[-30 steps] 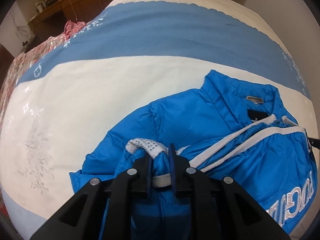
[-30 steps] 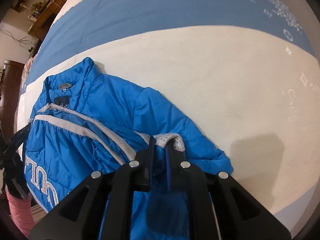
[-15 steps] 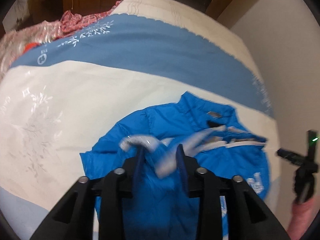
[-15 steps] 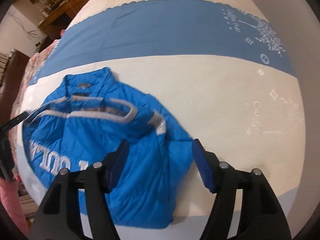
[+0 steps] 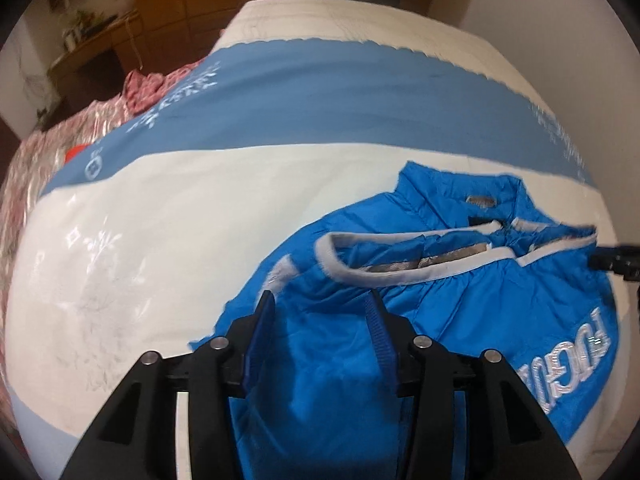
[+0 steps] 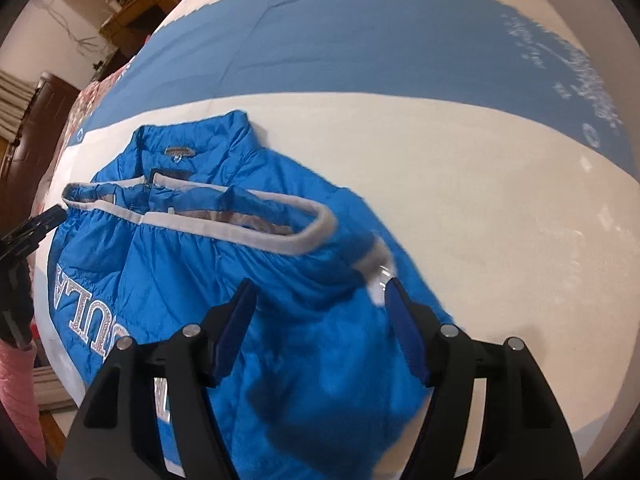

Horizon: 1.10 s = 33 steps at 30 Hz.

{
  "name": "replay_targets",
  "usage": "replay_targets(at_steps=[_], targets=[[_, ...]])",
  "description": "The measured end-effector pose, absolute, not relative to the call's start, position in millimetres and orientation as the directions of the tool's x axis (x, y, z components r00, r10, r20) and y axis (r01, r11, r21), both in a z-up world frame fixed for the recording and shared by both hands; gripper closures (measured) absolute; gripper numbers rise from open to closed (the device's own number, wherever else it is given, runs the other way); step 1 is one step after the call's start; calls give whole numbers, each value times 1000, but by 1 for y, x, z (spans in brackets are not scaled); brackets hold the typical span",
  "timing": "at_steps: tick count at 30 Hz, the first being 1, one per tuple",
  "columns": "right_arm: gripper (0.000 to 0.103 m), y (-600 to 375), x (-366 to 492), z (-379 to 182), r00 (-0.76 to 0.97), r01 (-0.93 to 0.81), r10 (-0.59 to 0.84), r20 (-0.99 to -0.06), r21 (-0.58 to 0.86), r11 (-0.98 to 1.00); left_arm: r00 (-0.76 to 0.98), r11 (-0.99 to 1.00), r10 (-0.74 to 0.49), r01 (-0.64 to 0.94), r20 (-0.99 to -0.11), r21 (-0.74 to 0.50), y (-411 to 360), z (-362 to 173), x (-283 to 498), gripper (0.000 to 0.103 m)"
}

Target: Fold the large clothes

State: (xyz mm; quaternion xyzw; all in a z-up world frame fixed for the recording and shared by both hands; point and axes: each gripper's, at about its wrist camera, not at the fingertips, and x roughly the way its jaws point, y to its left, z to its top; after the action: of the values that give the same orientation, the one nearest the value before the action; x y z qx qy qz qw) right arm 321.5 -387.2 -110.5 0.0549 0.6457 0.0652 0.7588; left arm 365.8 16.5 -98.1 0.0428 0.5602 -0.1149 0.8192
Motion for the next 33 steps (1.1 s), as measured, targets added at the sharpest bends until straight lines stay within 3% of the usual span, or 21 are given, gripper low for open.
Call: replay_targets(at_steps=[1, 2, 3, 5, 7, 13, 24, 27, 30, 33], targets=[[62, -385, 324, -113, 159, -35, 169, -973, 165, 986, 349, 969, -128, 243, -929, -42, 14, -101, 367, 58], [67, -383, 326, -113, 167, -35, 153, -974, 149, 988, 359, 967, -117, 252, -926, -25, 9, -104, 368, 75], [84, -383, 328, -113, 175, -36, 140, -974, 136, 990, 359, 966, -117, 256, -926, -23, 6, -105, 370, 85], [91, -388, 330, -108, 199, -23, 151, -968, 149, 989, 389, 972, -93, 236, -917, 2, 4, -103, 373, 101], [96, -397, 332, -99, 235, -8, 167, -958, 170, 985, 437, 978, -92, 206, -895, 0, 7, -94, 377, 102], [97, -428, 352, -83, 302, 94, 209, -930, 247, 964, 498, 993, -92, 108, -862, -44, 19, -76, 408, 102], [95, -416, 372, -140, 183, 149, 115, -976, 143, 978, 387, 989, 54, 107, -921, 103, 3, -149, 437, 100], [90, -418, 372, -137, 180, 171, 104, -978, 136, 976, 377, 989, 67, 99, -924, 112, 0, -146, 439, 100], [79, -421, 364, -119, 193, 176, 94, -977, 128, 976, 366, 997, 24, 62, -930, 50, 8, -131, 438, 96], [79, -421, 352, -94, 203, 160, 42, -978, 76, 984, 395, 999, -18, 35, -918, -4, 20, -98, 426, 93]])
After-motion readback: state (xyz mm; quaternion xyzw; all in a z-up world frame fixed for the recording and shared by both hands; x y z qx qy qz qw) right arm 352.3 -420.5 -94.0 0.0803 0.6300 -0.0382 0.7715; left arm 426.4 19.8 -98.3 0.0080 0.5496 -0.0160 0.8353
